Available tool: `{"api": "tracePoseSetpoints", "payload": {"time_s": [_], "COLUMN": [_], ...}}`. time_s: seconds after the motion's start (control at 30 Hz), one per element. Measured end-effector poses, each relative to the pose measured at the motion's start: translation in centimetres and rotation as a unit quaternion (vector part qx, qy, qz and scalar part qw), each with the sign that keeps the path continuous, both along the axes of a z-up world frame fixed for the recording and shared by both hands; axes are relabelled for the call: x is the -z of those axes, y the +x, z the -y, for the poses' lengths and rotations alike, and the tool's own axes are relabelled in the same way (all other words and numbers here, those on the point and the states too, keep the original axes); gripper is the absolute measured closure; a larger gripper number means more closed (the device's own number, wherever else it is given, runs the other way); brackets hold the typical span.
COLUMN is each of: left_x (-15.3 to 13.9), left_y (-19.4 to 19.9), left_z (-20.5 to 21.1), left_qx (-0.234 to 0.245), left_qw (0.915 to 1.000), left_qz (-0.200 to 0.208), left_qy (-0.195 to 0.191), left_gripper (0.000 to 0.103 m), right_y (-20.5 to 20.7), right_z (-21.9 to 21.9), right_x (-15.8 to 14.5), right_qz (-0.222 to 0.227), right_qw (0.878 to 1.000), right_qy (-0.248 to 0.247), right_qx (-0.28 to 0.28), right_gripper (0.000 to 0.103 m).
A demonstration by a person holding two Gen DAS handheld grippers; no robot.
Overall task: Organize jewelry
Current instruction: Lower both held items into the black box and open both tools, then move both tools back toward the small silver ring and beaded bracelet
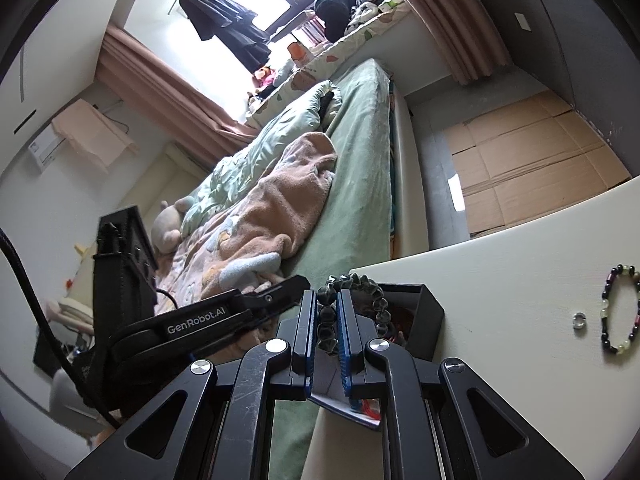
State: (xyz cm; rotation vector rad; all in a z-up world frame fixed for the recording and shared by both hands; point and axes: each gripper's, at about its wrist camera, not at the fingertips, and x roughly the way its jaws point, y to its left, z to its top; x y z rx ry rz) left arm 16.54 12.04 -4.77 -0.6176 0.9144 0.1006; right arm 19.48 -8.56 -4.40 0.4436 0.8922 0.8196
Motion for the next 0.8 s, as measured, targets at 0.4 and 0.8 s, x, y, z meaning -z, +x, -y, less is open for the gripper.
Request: {"api": "tracePoseSetpoints", "payload": {"time_s": [0.4,0.8], "left_x": [-0.9,-1.3], "left_y": [-1.5,-2.7], "left_z": [-0.3,1.7], "left_qx": [-0.010,0.010], "left_qw": [0.9998,0.9997], "left_qz": [0.017,0.017], "left_qy": [-0.002,0.015], "left_gripper": [0.034,0.034], "right_y": [0.4,-0.7], "right_z": [-1.2,3.5], "right_x": [1.2,0.8], "right_qz": [-0.007,-0.014], "right_qw": [0.999,0.998], "right_qy": [-0.033,-0.041], "right_qx": [0.001,0.045], "right_gripper": [0.080,0.039]}}
